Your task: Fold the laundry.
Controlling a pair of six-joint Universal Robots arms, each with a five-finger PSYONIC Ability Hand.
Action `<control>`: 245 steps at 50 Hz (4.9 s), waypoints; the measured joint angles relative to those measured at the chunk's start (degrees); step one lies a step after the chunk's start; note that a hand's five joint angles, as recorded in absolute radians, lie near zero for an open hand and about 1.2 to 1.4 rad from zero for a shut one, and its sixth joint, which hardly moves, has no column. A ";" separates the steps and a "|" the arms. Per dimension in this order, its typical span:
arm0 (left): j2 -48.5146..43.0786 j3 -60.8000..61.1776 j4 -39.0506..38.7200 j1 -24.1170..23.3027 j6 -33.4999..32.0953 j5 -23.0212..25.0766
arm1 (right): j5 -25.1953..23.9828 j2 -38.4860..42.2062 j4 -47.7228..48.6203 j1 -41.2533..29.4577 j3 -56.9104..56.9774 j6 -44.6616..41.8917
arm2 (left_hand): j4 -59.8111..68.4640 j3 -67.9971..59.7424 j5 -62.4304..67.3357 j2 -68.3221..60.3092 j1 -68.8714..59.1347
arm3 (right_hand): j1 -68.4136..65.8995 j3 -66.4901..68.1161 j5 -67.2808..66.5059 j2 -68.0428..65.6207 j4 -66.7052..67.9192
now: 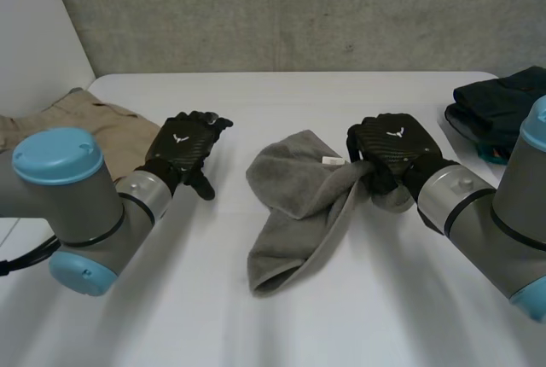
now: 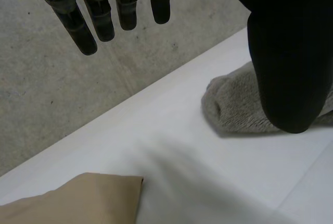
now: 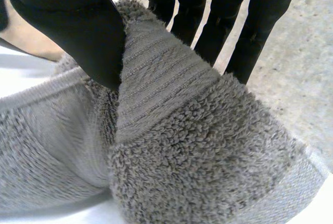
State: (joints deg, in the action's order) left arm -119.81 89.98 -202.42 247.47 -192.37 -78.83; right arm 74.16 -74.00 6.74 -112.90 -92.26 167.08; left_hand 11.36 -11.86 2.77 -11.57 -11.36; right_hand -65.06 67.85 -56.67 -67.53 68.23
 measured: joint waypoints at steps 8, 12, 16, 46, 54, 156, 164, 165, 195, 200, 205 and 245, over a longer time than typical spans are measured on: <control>-3.01 -3.07 3.31 0.44 -0.59 0.73 | -0.10 -3.17 -2.44 -2.28 2.48 1.42 | 0.00 0.00 0.01 0.02 0.00 | 0.00 0.00 0.00 0.00 0.06; -3.64 -5.40 7.13 -0.33 0.55 0.72 | -0.09 -6.04 -3.43 -4.00 4.87 2.28 | 0.00 0.00 0.00 0.02 0.00 | 0.00 0.00 0.00 0.00 0.07; -3.88 -7.49 10.07 -1.54 2.47 0.74 | -0.06 -8.09 -3.94 -5.92 7.00 3.24 | 0.00 0.00 0.00 0.02 0.00 | 0.00 0.00 0.00 0.00 0.08; -3.13 -20.24 29.00 -3.60 26.08 3.62 | 2.35 -10.02 -3.66 -6.12 8.89 6.38 | 57.01 -56.17 54.68 -56.70 -55.13 | 0.00 0.00 0.00 0.00 0.19; 9.29 -18.27 28.68 1.31 18.76 0.60 | 0.19 -6.26 -3.25 -0.20 4.05 2.53 | 57.19 -56.18 54.67 -56.70 -55.13 | 0.00 0.00 -0.35 0.00 0.19; 8.77 -12.98 33.30 -2.51 4.73 -3.62 | 4.49 5.18 -9.47 0.38 7.63 -5.97 | 4.23 -3.88 2.48 -4.31 -4.69 | 34.77 -37.89 38.61 37.93 -38.68; 15.22 -4.51 32.97 5.16 2.19 -0.20 | 2.92 6.18 -16.56 0.19 8.81 -8.09 | 3.10 -3.22 1.48 -2.88 -3.82 | 34.77 -37.89 38.61 37.93 -38.68; 15.50 -3.39 32.84 6.49 1.55 0.42 | 2.74 6.50 -16.87 0.14 8.77 -8.17 | 3.09 -3.22 1.48 -2.88 -3.82 | 34.77 -37.89 38.62 37.93 -38.68; 0.82 -1.15 26.97 10.99 -1.33 11.79 | 3.38 -3.16 -1.65 -9.12 9.53 -3.70 | 0.33 -0.55 0.25 -0.04 -1.77 | -0.21 -0.04 -0.48 0.20 0.10; -2.18 -4.33 26.68 6.15 1.44 11.13 | 2.82 -8.90 -2.20 -10.03 11.53 0.12 | 0.41 -0.60 0.28 -0.17 -1.77 | -0.21 -0.04 -0.48 0.20 0.11; -4.70 -7.70 27.36 1.23 3.78 8.99 | 2.62 -11.14 -2.52 -9.27 12.31 4.04 | 39.13 -38.11 37.57 -38.64 -44.19 | -0.22 -0.04 -0.48 0.20 0.11; 4.72 -23.38 12.46 -3.12 -7.72 -13.71 | 10.36 2.58 24.24 1.30 16.67 -0.16 | 54.10 -53.68 51.84 -54.04 -52.97 | -0.22 0.43 -0.87 0.20 0.33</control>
State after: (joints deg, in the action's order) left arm -115.10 66.60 -189.97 244.35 -200.09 -92.54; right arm 84.53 -71.43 30.98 -111.61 -75.59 166.92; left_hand 65.45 -65.54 54.62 -65.60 -64.33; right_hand -65.28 68.29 -57.54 -67.33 68.56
